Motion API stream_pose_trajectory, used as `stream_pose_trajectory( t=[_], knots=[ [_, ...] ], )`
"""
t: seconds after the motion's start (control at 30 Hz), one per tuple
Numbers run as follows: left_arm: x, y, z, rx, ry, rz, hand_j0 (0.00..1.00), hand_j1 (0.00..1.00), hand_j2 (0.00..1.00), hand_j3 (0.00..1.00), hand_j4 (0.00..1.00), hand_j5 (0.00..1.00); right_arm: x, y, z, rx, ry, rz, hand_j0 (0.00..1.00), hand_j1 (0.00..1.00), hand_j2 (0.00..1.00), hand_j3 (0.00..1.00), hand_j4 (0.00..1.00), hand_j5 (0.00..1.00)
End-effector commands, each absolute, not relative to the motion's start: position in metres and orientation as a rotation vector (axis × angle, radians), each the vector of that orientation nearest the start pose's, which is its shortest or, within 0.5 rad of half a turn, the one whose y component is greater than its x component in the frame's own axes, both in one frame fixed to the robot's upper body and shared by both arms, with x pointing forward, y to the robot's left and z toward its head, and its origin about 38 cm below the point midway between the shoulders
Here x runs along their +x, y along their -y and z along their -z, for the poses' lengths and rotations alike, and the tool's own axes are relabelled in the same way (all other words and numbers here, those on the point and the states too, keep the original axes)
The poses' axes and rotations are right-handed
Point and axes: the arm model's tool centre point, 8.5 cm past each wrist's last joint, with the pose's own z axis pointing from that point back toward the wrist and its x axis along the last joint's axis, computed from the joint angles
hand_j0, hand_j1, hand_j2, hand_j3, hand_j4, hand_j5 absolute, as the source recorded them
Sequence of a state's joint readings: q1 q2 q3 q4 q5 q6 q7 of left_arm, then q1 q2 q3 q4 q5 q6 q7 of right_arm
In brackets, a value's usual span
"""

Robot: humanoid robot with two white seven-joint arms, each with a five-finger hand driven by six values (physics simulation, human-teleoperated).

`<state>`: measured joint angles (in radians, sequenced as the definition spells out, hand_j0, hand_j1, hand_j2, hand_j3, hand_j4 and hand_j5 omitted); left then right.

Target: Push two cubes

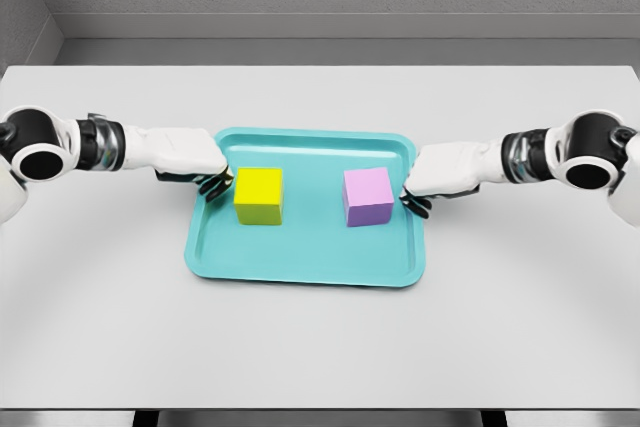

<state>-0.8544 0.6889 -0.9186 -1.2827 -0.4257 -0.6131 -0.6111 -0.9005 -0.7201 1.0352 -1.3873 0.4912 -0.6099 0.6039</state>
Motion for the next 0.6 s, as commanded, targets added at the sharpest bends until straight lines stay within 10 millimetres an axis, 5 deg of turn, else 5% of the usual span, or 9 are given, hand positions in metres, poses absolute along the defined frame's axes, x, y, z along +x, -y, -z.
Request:
stream_pose_trajectory(
  t=[0.0,0.57],
  knots=[
    [0.462,-0.246,-0.176,0.272,1.177,2.341,0.18,0.18,0.18,0.18,0.18,0.18,0.441,0.216,-0.174,0.274,-1.474,3.178,0.36,0.36,0.36,0.36,0.36,0.36],
    [0.462,-0.218,-0.164,0.299,1.156,2.427,0.19,0.19,0.19,0.19,0.19,0.19,0.435,0.191,-0.176,0.223,-1.467,3.118,0.38,0.38,0.38,0.38,0.38,0.38]
  ],
)
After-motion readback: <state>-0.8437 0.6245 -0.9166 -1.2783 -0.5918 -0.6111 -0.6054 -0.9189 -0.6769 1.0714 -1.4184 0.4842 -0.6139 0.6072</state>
